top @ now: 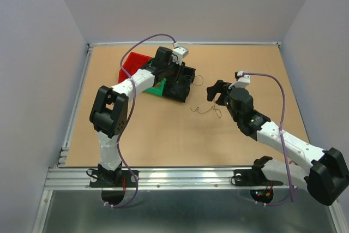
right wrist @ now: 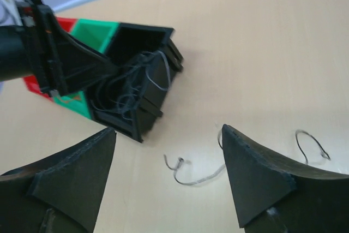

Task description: Untangle the cables

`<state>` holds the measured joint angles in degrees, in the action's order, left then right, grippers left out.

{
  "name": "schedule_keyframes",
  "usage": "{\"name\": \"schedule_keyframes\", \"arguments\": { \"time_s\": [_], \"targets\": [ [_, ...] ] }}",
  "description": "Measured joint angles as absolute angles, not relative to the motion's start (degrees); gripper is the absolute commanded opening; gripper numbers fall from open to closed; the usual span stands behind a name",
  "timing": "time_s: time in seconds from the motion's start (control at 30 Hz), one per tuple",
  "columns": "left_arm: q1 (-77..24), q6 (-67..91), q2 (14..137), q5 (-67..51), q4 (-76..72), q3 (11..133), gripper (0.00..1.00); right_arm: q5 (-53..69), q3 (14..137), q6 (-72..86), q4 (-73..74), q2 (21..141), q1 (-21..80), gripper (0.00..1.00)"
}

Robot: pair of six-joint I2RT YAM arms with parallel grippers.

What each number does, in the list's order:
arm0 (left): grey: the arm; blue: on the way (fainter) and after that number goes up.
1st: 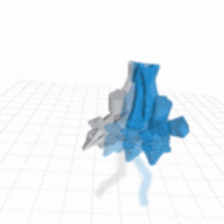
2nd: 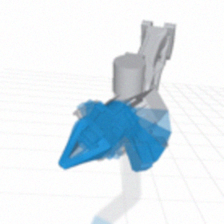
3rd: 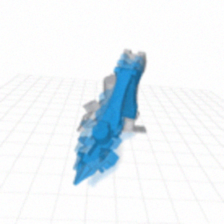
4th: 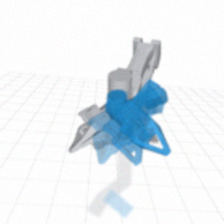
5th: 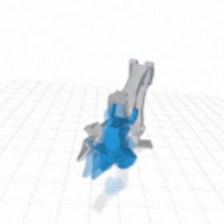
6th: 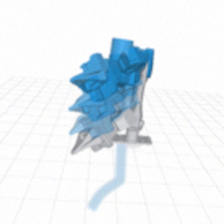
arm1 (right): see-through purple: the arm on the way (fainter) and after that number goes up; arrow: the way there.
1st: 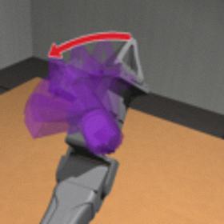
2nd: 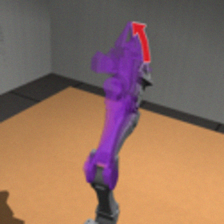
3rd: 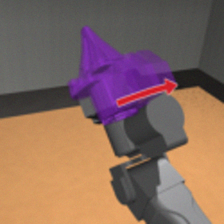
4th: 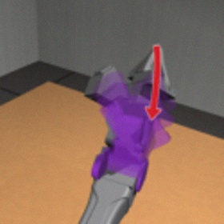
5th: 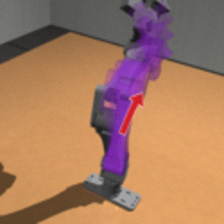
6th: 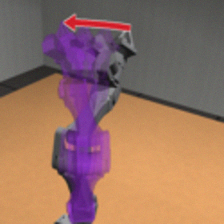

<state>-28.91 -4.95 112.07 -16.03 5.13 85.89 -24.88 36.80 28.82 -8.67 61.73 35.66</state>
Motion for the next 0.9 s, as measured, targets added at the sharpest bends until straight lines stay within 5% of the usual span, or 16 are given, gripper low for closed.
{"name": "schedule_keyframes", "arguments": {
  "time_s": [0.5,0.9],
  "targets": [
    [-28.91,-6.0,110.1,-15.66,3.4,84.51,0.43,-15.22,51.96,26.68,-14.87,85.1,35.2,0.74],
    [-26.0,-5.34,99.59,-16.84,-3.77,72.55,0.42,-25.71,56.53,28.34,-12.4,94.48,34.83,0.66]
  ]
}}
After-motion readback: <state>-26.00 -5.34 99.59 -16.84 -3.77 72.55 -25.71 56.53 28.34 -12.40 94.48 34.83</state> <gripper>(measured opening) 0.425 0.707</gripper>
